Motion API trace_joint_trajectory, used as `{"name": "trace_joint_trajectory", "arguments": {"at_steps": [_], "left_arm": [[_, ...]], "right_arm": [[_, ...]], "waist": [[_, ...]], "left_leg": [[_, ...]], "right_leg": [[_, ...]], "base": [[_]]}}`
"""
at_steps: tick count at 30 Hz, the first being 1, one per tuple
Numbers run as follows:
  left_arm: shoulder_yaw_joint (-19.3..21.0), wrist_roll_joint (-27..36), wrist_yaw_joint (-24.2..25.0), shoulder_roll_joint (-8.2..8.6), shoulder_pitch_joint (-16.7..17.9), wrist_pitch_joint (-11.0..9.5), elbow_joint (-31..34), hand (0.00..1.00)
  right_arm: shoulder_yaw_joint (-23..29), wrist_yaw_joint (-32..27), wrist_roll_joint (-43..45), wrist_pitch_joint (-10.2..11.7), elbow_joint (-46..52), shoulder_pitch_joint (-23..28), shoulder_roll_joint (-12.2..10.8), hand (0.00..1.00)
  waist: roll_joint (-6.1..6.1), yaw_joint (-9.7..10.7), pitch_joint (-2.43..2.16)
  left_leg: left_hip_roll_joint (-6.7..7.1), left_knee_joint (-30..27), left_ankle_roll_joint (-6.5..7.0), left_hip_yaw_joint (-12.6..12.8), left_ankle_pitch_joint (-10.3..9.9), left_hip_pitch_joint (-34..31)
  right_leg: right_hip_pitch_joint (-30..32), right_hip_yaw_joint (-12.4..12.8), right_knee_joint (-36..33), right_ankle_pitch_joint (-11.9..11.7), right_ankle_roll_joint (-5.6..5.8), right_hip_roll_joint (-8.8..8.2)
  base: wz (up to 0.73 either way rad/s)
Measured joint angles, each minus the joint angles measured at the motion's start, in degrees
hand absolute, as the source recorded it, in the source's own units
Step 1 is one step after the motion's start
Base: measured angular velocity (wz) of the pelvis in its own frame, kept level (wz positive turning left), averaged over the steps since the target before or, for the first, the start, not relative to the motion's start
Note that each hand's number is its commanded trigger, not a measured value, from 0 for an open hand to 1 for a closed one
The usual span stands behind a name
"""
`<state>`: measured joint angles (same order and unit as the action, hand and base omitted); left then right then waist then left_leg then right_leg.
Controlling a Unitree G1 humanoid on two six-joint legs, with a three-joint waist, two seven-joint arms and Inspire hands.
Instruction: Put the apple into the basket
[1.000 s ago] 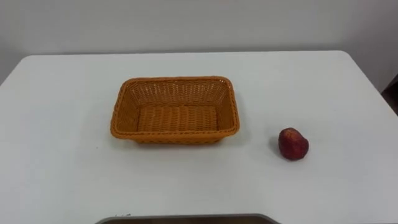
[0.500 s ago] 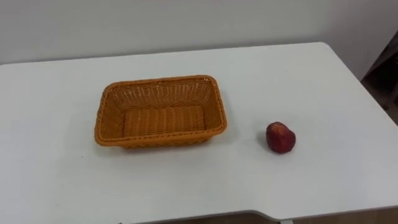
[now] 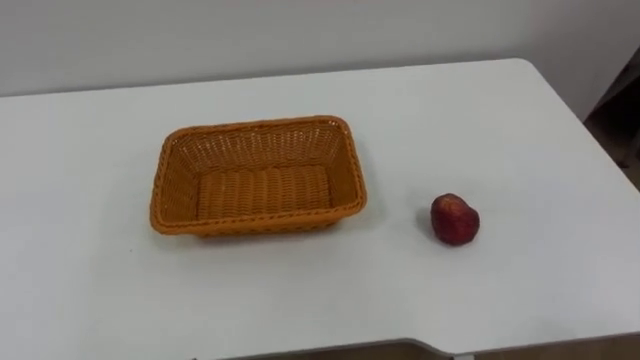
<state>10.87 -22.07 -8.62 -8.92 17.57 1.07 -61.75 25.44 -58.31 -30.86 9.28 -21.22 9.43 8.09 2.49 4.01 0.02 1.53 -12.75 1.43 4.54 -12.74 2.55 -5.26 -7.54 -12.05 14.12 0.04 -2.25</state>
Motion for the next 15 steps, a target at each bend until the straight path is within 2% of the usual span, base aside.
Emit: {"name": "trace_joint_trajectory", "arguments": {"at_steps": [1,5,7,9,12,15], "left_arm": [[-0.4,0.0,0.0,0.00,0.2,-0.1,-0.1,0.00],[-0.9,-0.8,0.1,-0.18,-0.6,-0.6,-0.3,0.00],[-1.6,-1.3,0.1,-0.17,-1.2,-0.8,-0.2,0.00],[-2.9,-1.1,0.0,-0.20,-1.3,-0.8,-0.1,0.00],[-6.0,-1.1,0.2,-0.27,-1.2,-0.9,-0.1,0.00],[-6.8,-1.1,0.4,-0.35,-1.8,-1.2,-0.1,0.00]], "right_arm": [[-0.2,-1.0,3.7,0.4,3.8,0.0,0.0,0.00],[-2.7,-2.7,18.3,3.7,11.5,-0.1,1.2,0.00],[-5.2,-2.3,25.5,5.2,14.0,-0.2,2.4,0.00],[-7.8,-1.7,28.1,5.1,14.2,-0.6,3.5,0.00],[-12.8,1.3,31.0,5.1,15.0,-0.5,3.5,0.00],[-17.9,5.6,31.0,5.1,15.0,-0.3,3.5,0.00]], "waist": [[-0.16,-0.2,0.15],[-0.18,-1.8,0.20],[-0.45,-3.0,-0.09],[-0.39,-4.0,-0.12],[-0.33,-4.8,-0.10],[-0.15,-5.5,0.03]], "left_leg": [[0.01,0.0,0.04,0.0,0.0,-0.3],[-0.07,0.0,0.04,0.0,0.0,-0.5],[-0.07,0.1,0.04,0.0,0.0,-0.5],[-0.08,0.1,0.04,0.0,0.0,-0.5],[-0.08,0.4,0.03,0.0,0.0,-0.1],[-0.14,1.0,0.00,0.0,0.1,0.2]], "right_leg": [[0.4,0.0,-0.1,0.0,0.02,-0.01],[0.4,-0.1,0.3,-0.2,-0.06,0.06],[0.4,-0.1,0.4,-0.2,-0.06,0.06],[0.5,-0.1,0.3,-0.2,-0.06,0.07],[0.2,-0.1,0.4,-0.2,-0.05,0.07],[0.2,0.1,0.5,-0.2,-0.06,0.17]], "base": [[0.00],[0.00],[0.00],[0.00],[0.00],[-0.01]]}}
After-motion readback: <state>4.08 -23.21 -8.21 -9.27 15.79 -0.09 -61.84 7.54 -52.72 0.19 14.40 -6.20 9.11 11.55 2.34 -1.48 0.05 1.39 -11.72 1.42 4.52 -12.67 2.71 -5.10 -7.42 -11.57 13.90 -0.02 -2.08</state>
